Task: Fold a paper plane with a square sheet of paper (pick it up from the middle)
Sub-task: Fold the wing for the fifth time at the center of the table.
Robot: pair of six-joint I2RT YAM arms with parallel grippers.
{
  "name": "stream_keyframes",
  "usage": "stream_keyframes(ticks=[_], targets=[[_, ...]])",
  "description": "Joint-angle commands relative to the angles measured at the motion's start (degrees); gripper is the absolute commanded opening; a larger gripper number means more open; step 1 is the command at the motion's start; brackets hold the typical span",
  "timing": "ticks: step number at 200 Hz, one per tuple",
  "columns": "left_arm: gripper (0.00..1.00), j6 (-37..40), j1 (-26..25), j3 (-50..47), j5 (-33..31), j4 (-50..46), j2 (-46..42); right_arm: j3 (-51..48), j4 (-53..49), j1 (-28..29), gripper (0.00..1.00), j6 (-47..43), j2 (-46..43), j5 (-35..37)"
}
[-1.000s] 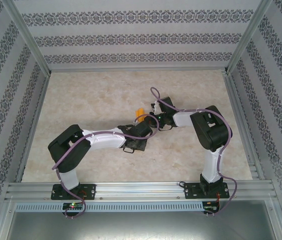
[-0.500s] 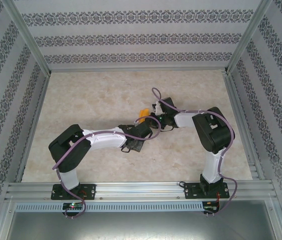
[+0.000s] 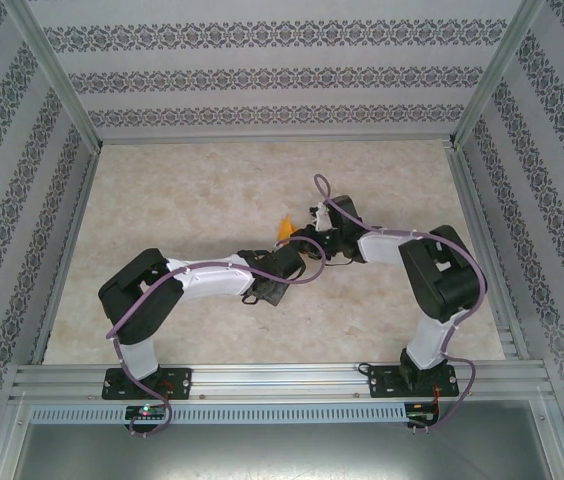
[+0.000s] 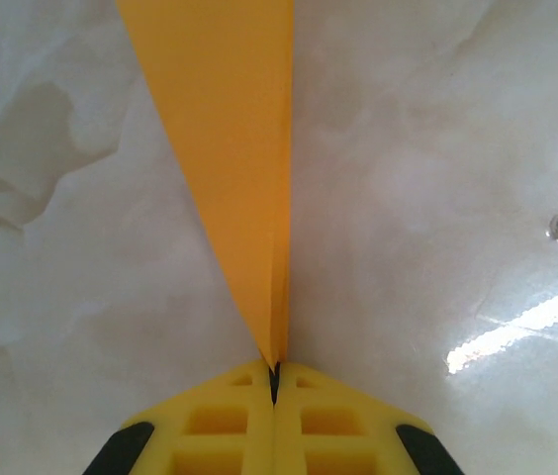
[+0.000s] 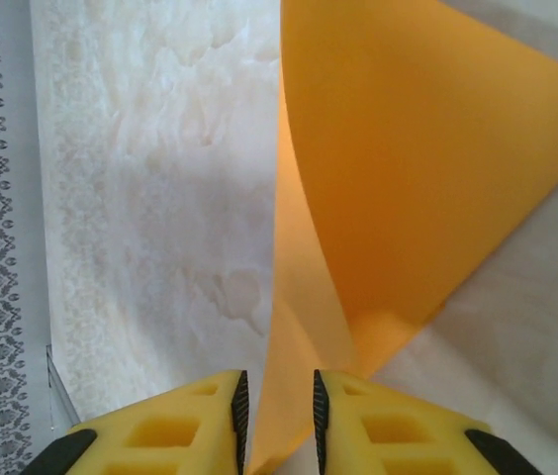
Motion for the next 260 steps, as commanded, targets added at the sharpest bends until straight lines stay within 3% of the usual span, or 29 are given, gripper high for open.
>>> stream_keyframes(ticks=[1,73,123,162,196,260], targets=[[0.00,2.2,-0.6,-0.6,-0.3,1.0,2.3,-2.9,1.2,-1.5,0.30,0.6,-2.8,-0.7],[0.00,4.3,-0.6,-1.3,0.3,2.5,1.9,-1.2,13.2,-0.1,0.39,8.3,2.5,-6.8],[0.03,4.3,0.1,-2.6,4.2,4.6,-0.6,3.1,11.4,0.8,0.43,7.4,7.8,-6.4],[0.07,3.3,1.5,-3.1,6.9,5.8,-2.8,4.9,6.5,1.1,0.32,4.3,11.0,-4.3],[0.22,2.1,2.4,-3.0,9.6,7.3,-4.2,5.7,0.7,1.7,0.24,0.7,11.6,-1.7],[0.36,-3.2,7.5,-6.4,17.6,11.9,-12.2,5.7,-3.9,1.9,0.17,-2.8,11.2,1.5]])
